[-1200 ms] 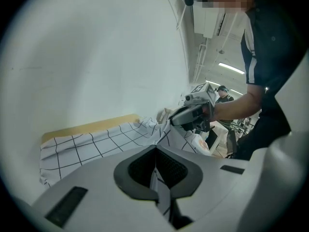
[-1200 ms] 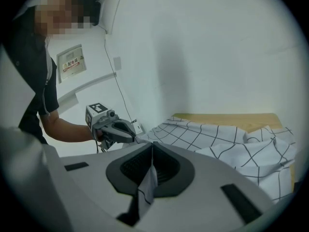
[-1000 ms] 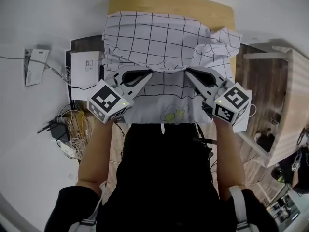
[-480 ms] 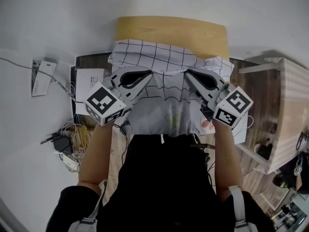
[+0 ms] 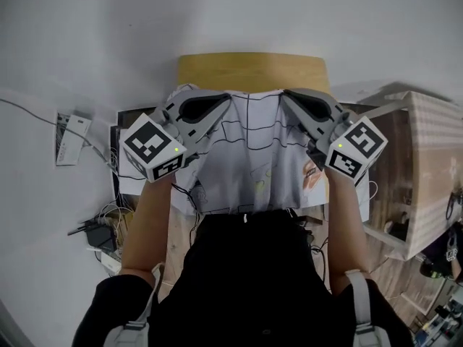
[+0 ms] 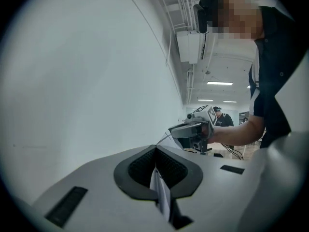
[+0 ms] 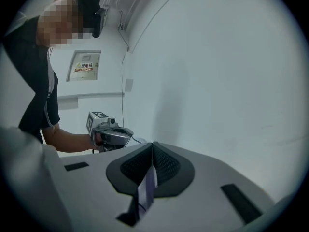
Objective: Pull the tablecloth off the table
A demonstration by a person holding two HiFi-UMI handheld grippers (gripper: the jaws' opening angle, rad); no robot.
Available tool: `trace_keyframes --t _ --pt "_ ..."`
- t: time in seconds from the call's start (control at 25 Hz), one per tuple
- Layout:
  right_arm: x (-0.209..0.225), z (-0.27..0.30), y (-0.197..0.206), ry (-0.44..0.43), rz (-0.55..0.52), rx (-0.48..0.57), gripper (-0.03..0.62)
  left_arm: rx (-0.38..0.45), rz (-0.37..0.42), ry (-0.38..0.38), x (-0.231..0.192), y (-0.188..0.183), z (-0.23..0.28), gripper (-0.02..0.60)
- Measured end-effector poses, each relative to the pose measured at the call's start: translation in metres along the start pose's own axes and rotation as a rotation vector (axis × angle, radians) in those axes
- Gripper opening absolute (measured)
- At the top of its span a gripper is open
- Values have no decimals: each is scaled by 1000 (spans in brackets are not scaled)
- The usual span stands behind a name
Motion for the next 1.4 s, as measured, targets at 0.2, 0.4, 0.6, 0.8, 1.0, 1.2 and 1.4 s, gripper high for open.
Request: trace_keyframes --t 0.2,0.4,0.6,0.8,1.0,1.2,1.4 --pt "0 -17 -44 29 -44 45 21 68 20 22 8 -50 7 12" --pt "-5 -32 -96 28 -104 80 21 118 38 14 16 -101 11 12" --pt "-13 -35 -108 28 -139 99 21 158 75 26 18 -112 5 12" --pt "-31 -47 -147 11 -205 119 21 211 97 14 30 -151 -6 12" --pt "-56 -58 -182 -23 -276 140 21 256 130 5 46 -187 -23 12" --pt "-77 -72 -208 -47 -322 150 21 298 137 -4 65 -215 -36 12" --pt "-110 -83 -238 -82 -380 173 21 339 157 -28 89 -246 -61 12"
Point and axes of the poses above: the fingertips, and each gripper's own axes: z forward along the fingers, x to its right, y out of its underside, the point moved 3 cm from there along -z, backward along the fingers, and after that the axes turned 14 degrees about -y, right-handed, at the moved point
